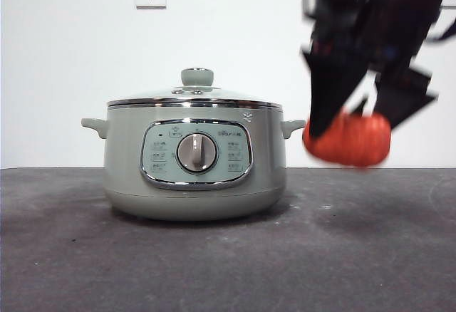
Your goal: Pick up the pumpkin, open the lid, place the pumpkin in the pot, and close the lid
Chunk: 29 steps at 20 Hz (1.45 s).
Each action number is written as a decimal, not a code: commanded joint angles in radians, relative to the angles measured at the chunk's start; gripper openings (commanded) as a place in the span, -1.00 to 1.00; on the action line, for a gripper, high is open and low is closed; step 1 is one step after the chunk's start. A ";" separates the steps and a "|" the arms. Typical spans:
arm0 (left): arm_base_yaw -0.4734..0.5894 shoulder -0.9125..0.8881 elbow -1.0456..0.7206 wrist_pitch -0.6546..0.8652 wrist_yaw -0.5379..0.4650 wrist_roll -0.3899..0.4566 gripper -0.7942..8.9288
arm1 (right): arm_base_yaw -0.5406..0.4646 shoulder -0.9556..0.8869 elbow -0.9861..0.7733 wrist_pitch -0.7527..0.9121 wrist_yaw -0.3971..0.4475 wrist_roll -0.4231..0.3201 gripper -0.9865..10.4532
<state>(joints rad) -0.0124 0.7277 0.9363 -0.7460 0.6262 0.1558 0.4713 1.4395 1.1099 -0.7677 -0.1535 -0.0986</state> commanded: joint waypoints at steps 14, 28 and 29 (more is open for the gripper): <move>-0.386 0.769 0.473 0.291 -0.313 0.029 0.83 | 0.001 -0.496 0.001 -0.022 0.003 0.076 -0.85; -0.421 1.013 0.546 0.361 -0.384 0.032 0.74 | 0.001 -0.497 0.001 -0.017 0.004 0.090 -0.85; -0.421 1.015 0.546 0.354 -0.384 0.032 0.65 | 0.001 -0.497 0.001 -0.016 0.005 0.090 -0.85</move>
<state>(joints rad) -0.4290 1.7264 1.4815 -0.3950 0.2455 0.1761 0.4709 0.9436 1.1107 -0.7914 -0.1532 -0.0177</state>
